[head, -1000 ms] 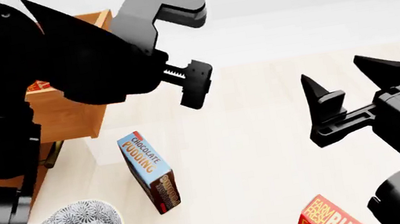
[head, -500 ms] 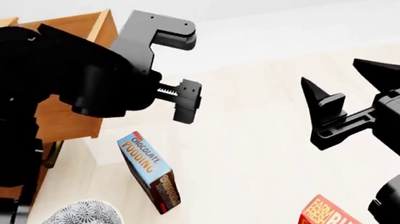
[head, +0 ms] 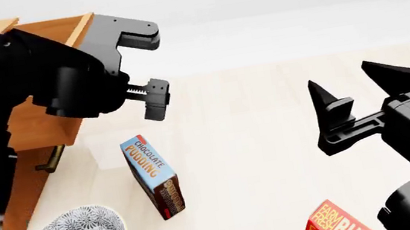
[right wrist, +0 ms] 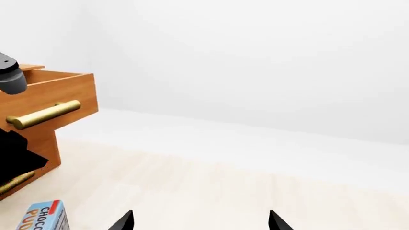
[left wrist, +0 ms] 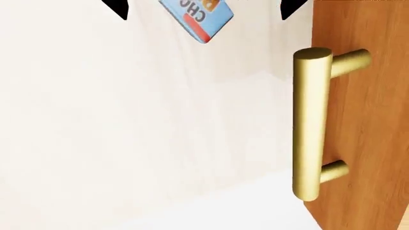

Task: Put the butter at the front in the top drawer of the cabinet and close it.

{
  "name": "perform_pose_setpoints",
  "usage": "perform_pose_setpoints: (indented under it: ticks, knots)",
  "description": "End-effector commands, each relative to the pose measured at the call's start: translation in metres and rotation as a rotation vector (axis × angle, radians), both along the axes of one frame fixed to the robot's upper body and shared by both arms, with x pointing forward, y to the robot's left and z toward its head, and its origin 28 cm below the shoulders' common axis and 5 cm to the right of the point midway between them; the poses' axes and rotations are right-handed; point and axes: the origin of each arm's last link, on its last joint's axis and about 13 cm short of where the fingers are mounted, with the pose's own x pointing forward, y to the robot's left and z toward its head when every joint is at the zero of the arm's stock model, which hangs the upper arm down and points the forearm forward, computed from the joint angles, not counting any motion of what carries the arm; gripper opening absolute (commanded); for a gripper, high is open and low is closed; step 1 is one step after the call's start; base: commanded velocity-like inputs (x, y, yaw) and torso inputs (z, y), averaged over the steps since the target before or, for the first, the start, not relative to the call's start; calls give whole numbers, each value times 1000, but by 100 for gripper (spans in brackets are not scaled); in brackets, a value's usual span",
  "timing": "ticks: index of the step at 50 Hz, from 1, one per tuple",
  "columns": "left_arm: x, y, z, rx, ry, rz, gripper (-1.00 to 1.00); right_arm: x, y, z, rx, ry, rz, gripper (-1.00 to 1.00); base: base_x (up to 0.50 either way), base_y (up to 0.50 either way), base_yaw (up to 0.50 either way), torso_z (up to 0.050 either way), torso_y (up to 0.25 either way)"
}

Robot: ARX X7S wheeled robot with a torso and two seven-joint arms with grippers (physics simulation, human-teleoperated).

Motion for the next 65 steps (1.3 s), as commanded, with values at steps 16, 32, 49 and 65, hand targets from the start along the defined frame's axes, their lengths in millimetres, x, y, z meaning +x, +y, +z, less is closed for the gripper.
perform_pose_setpoints:
  ticks: [16, 32, 49, 65]
  knots:
    - [2, 36, -2, 6, -18, 163, 100, 0, 0, 2, 0, -12, 6, 100, 0, 0, 0, 0, 0]
    - [8, 65, 0, 2, -37, 288, 100, 1, 1, 2, 0, -12, 8, 100, 0, 0, 0, 0, 0]
    - [18, 93, -3, 22, -47, 433, 100, 0, 0, 1, 5, -13, 7, 100, 0, 0, 0, 0, 0]
    - [23, 119, -10, 43, -51, 574, 100, 0, 0, 1, 6, -13, 9, 100, 0, 0, 0, 0, 0]
